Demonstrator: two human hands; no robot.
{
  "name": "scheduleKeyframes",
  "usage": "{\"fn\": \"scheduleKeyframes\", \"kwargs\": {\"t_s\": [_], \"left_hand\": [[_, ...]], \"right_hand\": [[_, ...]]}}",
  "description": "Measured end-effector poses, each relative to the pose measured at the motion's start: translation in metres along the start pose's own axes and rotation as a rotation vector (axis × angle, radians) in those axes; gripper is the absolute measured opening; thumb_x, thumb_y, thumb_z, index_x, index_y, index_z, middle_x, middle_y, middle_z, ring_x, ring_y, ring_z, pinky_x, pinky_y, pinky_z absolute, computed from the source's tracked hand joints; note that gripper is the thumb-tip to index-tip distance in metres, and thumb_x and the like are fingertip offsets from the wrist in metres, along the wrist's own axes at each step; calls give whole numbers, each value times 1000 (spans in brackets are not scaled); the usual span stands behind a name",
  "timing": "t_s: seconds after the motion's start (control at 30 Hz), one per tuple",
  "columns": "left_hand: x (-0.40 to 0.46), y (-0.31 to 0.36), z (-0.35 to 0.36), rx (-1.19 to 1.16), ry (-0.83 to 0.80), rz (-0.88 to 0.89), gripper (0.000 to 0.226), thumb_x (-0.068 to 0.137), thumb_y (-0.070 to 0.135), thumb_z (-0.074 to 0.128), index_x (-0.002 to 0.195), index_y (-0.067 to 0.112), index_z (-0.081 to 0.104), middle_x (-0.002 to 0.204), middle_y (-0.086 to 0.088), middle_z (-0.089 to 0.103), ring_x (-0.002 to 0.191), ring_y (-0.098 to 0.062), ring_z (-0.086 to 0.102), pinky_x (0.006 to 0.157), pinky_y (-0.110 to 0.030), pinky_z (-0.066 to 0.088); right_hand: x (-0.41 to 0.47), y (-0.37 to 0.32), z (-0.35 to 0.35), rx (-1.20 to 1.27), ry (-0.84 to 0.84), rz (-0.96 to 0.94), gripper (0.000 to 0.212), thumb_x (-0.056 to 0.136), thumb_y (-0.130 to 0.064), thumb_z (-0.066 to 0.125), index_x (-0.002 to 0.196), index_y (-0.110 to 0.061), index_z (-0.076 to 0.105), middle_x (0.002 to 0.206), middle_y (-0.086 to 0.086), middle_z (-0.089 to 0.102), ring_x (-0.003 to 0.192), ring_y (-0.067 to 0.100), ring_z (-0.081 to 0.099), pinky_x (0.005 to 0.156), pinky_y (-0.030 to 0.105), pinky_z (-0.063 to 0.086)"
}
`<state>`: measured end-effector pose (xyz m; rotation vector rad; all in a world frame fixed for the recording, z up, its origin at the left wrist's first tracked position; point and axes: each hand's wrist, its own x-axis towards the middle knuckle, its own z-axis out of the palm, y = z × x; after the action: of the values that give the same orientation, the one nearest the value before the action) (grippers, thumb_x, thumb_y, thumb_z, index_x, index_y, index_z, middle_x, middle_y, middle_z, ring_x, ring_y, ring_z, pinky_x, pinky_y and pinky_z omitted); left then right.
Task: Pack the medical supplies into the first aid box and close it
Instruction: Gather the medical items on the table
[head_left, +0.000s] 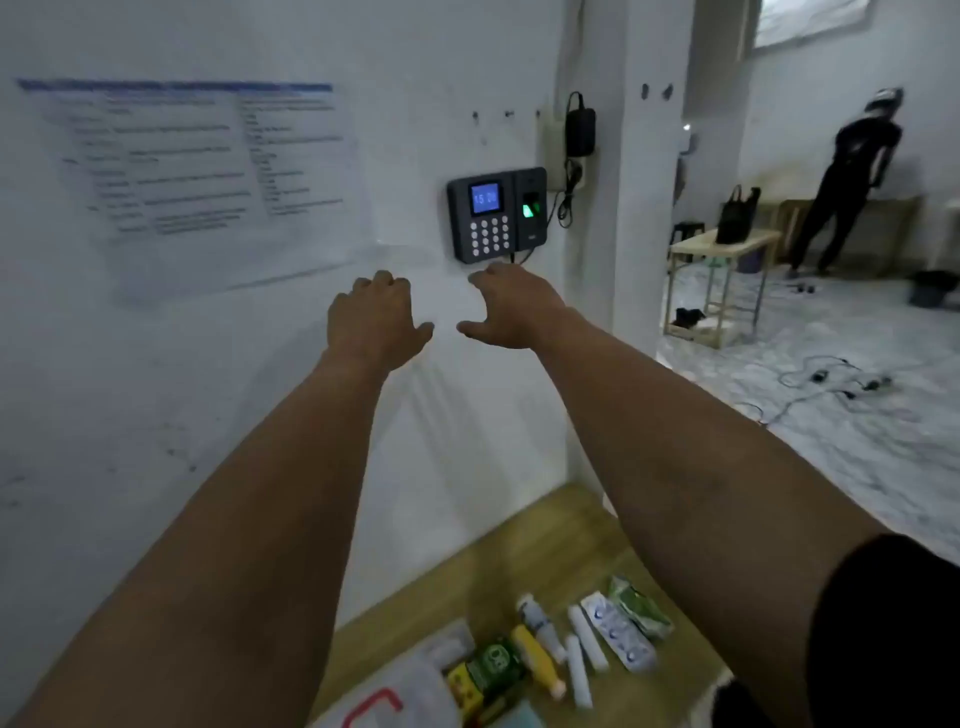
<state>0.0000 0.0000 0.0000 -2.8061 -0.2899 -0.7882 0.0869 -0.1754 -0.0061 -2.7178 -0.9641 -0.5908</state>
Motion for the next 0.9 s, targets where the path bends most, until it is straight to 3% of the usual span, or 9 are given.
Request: {"fn": "scheduleKeyframes", "kwargs": {"t_s": [0.43, 0.67, 0.9], "left_hand": [[-61, 183, 170, -263, -421, 302, 58, 94, 53, 59, 132, 10, 58, 129, -10, 57, 116, -31, 57, 73, -38, 40], [-133, 248, 257, -343, -773, 300, 50, 90, 46, 61, 128, 13, 62, 130, -7, 57, 121, -30, 54, 87, -43, 49], [-193, 276, 339, -223, -947, 351, 50, 94, 51, 59, 136, 24, 58, 130, -5, 59, 121, -30, 58, 94, -43, 44]], "right_hand": [[-168, 148, 134, 63, -375, 479, 78, 90, -62, 62, 148, -11, 48, 143, 15, 54, 130, 33, 53, 103, 46, 49], [-248, 188, 231, 161, -606, 610, 72, 91, -59, 63, 145, -12, 51, 139, 13, 57, 129, 31, 54, 102, 43, 48], [-305, 187, 325, 259, -805, 657, 53, 97, -46, 58, 140, -15, 52, 138, 10, 57, 127, 31, 55, 96, 43, 51]]}}
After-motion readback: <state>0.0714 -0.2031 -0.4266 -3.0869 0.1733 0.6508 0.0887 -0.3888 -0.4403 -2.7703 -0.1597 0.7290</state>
